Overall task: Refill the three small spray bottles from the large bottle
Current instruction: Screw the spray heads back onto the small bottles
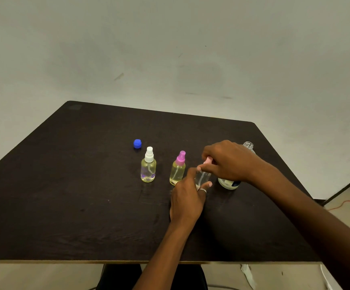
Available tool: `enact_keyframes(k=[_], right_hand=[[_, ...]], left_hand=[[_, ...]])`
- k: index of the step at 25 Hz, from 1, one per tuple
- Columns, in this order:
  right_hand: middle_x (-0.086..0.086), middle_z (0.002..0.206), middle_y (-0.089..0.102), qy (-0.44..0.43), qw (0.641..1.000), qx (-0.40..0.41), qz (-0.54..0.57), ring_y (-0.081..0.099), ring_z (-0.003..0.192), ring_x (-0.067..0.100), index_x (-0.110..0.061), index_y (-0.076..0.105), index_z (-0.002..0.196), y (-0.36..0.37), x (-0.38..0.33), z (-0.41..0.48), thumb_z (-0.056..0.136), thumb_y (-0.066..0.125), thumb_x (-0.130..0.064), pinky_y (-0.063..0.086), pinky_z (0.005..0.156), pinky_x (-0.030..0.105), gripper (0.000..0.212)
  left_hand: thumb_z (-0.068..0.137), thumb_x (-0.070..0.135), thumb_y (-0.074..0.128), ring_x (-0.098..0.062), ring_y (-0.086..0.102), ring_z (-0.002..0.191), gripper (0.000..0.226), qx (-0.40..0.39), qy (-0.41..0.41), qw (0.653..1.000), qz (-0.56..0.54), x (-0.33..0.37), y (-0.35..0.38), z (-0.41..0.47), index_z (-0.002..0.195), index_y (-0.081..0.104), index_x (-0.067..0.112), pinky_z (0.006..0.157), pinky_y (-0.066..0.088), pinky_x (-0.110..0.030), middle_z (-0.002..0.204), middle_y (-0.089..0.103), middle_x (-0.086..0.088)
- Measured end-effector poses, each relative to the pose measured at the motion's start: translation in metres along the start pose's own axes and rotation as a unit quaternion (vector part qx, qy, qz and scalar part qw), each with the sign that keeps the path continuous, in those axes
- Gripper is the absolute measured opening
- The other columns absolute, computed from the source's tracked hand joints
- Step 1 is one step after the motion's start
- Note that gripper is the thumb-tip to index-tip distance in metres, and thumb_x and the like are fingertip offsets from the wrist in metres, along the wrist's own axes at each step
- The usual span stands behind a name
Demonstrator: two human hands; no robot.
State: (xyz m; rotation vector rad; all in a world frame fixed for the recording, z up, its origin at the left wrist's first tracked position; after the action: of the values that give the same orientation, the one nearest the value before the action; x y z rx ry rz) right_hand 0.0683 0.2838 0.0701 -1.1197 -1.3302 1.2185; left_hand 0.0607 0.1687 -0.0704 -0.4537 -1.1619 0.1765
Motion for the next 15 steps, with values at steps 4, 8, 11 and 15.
enact_keyframes(k=[4,8,11,15], right_hand=[[-0.006,0.11,0.066,-0.068,0.997,-0.029,0.03,0.061,0.097,0.01,-0.021,0.067,0.116,-0.0056,0.0033,-0.0024,0.091,0.064,-0.025,0.052,0.087,0.03,0.026],[-0.006,0.102,0.07,-0.071,0.996,-0.023,0.05,0.063,0.09,0.007,-0.019,0.072,0.106,-0.0032,0.0056,0.0017,0.089,0.065,-0.014,0.054,0.085,0.03,0.02],[-0.007,0.092,0.071,-0.056,0.996,-0.011,0.066,0.064,0.081,0.008,-0.02,0.073,0.1,-0.0003,0.0062,0.0036,0.086,0.066,-0.013,0.055,0.079,0.03,0.016],[-0.008,0.089,0.07,-0.026,0.995,0.011,0.091,0.063,0.078,0.007,-0.02,0.072,0.096,0.0042,0.006,0.002,0.084,0.068,-0.013,0.054,0.074,0.027,0.014]], left_hand=[[0.087,0.044,0.071,-0.011,0.066,0.079,0.041,0.005,0.003,1.0,-0.007,-0.0005,0.0002,-0.001,0.121,0.052,0.032,0.071,0.056,-0.035,0.091,0.069,0.006],[0.087,0.043,0.071,-0.01,0.066,0.084,0.042,0.003,0.004,1.0,-0.001,0.002,-0.0011,-0.0011,0.123,0.052,0.032,0.073,0.056,-0.033,0.097,0.07,0.006],[0.087,0.044,0.071,-0.01,0.065,0.082,0.043,-0.001,0.0,1.0,0.001,0.0009,-0.0013,-0.0003,0.123,0.051,0.032,0.072,0.057,-0.035,0.095,0.069,0.006],[0.086,0.045,0.071,-0.011,0.065,0.078,0.042,-0.002,-0.002,1.0,0.003,-0.0002,-0.0001,-0.0002,0.122,0.052,0.033,0.071,0.057,-0.037,0.092,0.07,0.005]])
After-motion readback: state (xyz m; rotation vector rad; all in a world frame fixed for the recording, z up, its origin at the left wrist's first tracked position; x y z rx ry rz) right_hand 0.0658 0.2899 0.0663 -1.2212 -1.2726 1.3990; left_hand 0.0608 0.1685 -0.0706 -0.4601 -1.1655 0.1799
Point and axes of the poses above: each hand's wrist, its own z-axis towards the middle knuckle, its own y-axis out of the palm, x = y × z, the point moved 1 cm from there along z, towards the middle knuckle
